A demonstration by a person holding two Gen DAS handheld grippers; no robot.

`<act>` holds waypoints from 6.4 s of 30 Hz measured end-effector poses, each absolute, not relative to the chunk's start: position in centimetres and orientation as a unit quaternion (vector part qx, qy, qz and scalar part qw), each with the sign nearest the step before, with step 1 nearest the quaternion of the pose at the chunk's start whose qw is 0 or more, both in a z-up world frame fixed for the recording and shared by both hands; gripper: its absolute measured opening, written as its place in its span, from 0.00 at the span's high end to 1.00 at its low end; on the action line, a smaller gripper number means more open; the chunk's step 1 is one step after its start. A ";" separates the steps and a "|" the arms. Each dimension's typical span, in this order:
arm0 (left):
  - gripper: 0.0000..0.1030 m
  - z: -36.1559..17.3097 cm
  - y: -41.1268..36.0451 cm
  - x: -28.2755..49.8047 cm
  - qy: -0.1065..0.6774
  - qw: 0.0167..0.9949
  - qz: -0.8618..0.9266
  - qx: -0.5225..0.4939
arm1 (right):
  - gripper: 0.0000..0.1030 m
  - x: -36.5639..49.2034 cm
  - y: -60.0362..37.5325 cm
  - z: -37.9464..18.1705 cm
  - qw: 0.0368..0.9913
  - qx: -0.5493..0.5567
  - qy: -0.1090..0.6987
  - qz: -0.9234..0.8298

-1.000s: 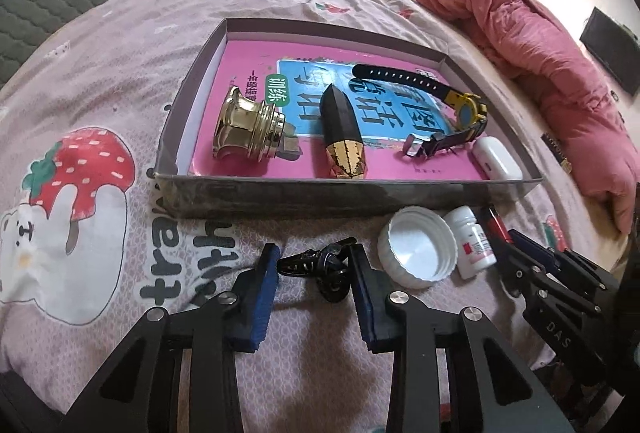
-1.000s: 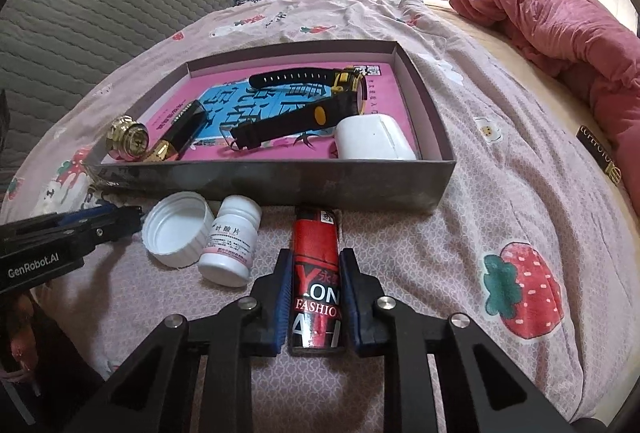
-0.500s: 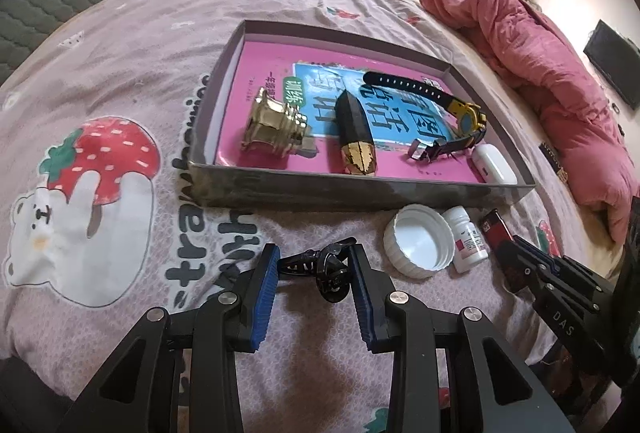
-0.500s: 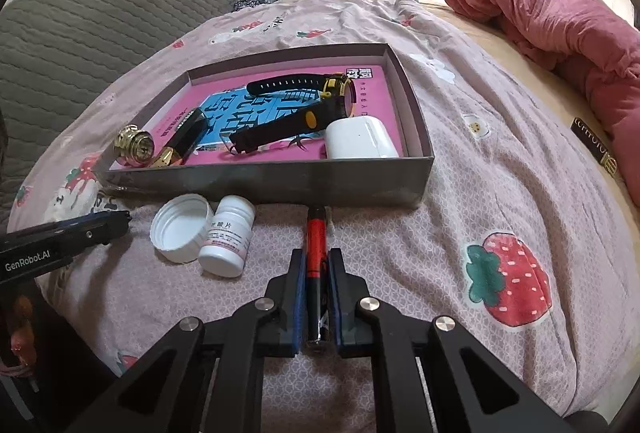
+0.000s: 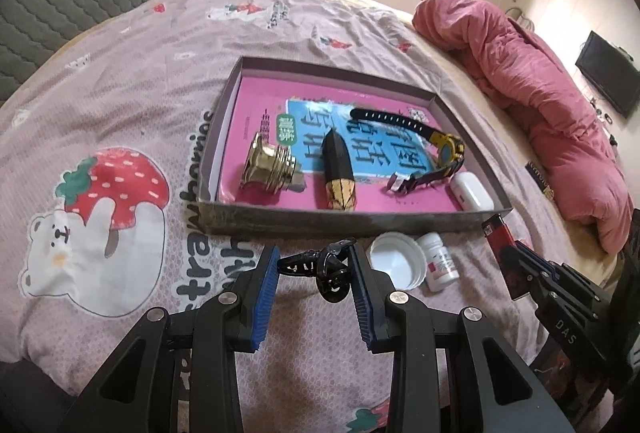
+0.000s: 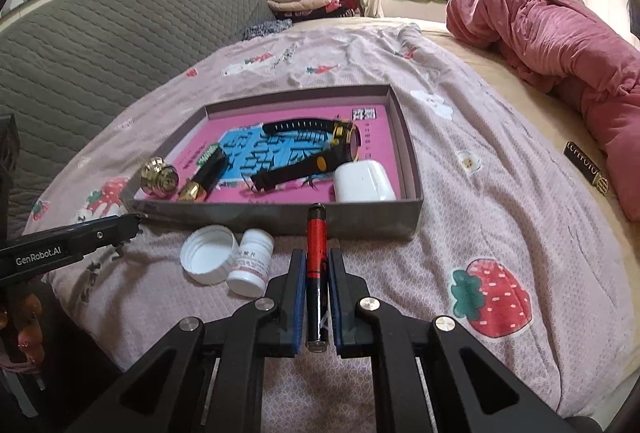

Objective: Organize rigid objects
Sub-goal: 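Carry the brush over the tray with the left tool while the right tool carries the lighter, then release the brush onto the book with the left tool while the right tool releases the lighter, then withdraw both tools toward the white bottle cap and white pill bottle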

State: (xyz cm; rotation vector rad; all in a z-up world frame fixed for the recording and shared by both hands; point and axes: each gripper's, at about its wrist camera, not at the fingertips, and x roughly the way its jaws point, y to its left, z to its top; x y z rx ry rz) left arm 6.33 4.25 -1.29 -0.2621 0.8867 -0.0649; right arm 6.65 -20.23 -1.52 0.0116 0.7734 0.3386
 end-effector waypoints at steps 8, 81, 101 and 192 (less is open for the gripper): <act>0.66 -0.3 3.7 6.8 0.414 0.902 -0.030 -0.119 | 0.89 6.9 -20.3 -0.1 0.924 0.011 0.344 0.168; 0.65 -3.6 4.9 13.6 0.415 0.905 0.034 -0.088 | 0.89 14.0 -16.4 -2.2 0.924 -0.028 0.323 0.201; 0.65 -3.8 5.4 13.7 0.419 0.903 0.042 -0.090 | 0.89 13.9 -16.9 -2.6 0.925 -0.012 0.326 0.193; 0.45 -3.1 -2.6 7.3 0.474 0.877 -0.068 -0.052 | 0.57 8.1 -14.5 -5.8 0.891 -0.074 0.404 0.194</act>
